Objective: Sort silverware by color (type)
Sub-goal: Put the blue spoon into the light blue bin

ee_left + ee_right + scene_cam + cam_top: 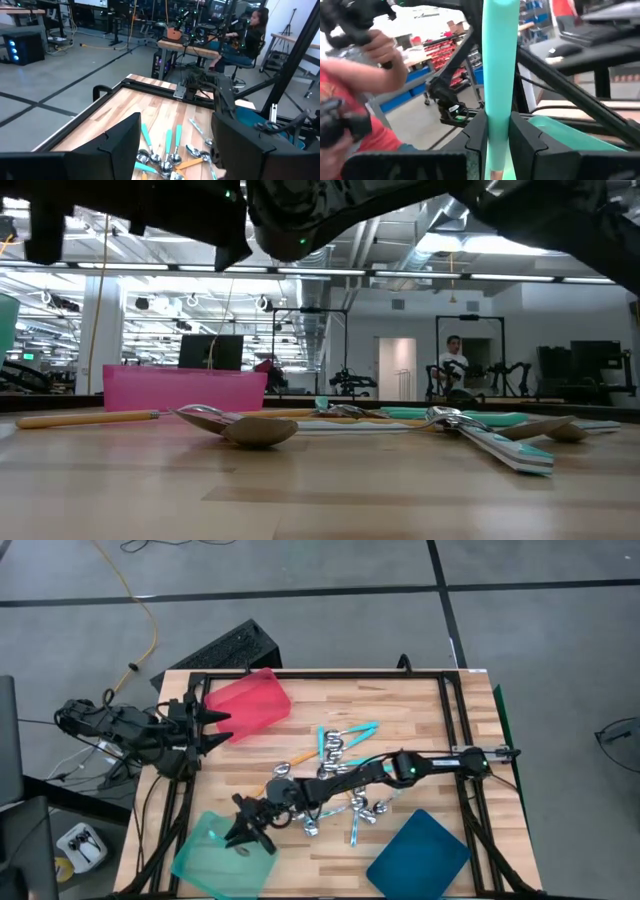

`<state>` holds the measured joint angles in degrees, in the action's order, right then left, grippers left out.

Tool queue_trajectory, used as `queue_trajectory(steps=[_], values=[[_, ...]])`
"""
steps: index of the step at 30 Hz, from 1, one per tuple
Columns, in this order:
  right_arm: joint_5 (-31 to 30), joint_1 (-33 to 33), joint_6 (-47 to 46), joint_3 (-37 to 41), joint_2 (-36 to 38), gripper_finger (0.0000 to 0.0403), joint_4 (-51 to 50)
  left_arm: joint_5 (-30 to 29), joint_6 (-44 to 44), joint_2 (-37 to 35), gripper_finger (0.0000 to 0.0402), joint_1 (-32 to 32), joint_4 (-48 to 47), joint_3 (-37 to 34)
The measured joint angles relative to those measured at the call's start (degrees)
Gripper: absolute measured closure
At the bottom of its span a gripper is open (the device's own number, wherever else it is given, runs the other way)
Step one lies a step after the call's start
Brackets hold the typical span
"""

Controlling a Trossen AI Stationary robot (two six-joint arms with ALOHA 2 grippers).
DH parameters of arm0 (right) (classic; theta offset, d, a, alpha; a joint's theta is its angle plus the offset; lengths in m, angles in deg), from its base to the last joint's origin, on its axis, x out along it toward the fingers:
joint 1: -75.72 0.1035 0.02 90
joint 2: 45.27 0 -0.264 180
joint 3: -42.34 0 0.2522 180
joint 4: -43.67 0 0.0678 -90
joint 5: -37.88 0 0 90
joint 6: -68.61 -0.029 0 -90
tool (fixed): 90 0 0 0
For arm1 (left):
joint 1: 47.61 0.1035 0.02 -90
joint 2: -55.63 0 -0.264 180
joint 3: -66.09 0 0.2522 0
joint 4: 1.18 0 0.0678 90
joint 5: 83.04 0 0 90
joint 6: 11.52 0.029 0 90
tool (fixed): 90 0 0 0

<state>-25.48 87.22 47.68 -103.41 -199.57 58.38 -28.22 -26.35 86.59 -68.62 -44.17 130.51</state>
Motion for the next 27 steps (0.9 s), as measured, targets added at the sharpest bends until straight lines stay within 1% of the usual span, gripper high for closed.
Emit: queue_trajectory(steps=[3, 4, 8, 12, 16, 19, 23, 27], values=[[-4.7, -0.7, -2.5, -0.2, 0.3, 0.0320, -2.6, 0.0, -0.3, 0.0, 0.0175, 0.0, 0.0, 0.0], [-5.1, -0.9, -3.3, -0.2, 0.3, 0.0320, -3.3, 0.0, -0.4, 0.0, 0.0175, 0.0, 0.0, 0.0], [-5.5, -1.2, -5.5, -0.1, 0.1, 0.0320, -6.5, 0.0, -0.4, 0.0, 0.0175, 0.0, 0.0, 0.0], [-5.8, -1.0, -5.7, -0.1, 0.1, 0.0320, -10.7, 0.0, -0.4, 0.0, 0.0175, 0.0, 0.0, 0.0], [-7.1, -0.9, -5.7, 0.3, 0.1, 0.0317, -10.5, -0.6, -0.4, 0.0, 0.0175, 0.0, 0.0, 0.0], [-7.1, -0.9, -5.7, 0.3, 0.1, 0.0306, -10.6, -1.3, -0.4, 0.0, 0.0175, 0.0, 0.0, 0.0], [-7.5, -0.9, -6.1, 0.3, 0.1, 0.0291, -13.1, -1.4, -0.7, 0.0, 0.0175, 0.0, 0.0, 0.0], [-7.9, -0.7, -5.9, 0.3, 0.1, 0.0286, -13.3, -1.5, -0.8, 0.0, 0.0175, 0.0, 0.0, 0.0]])
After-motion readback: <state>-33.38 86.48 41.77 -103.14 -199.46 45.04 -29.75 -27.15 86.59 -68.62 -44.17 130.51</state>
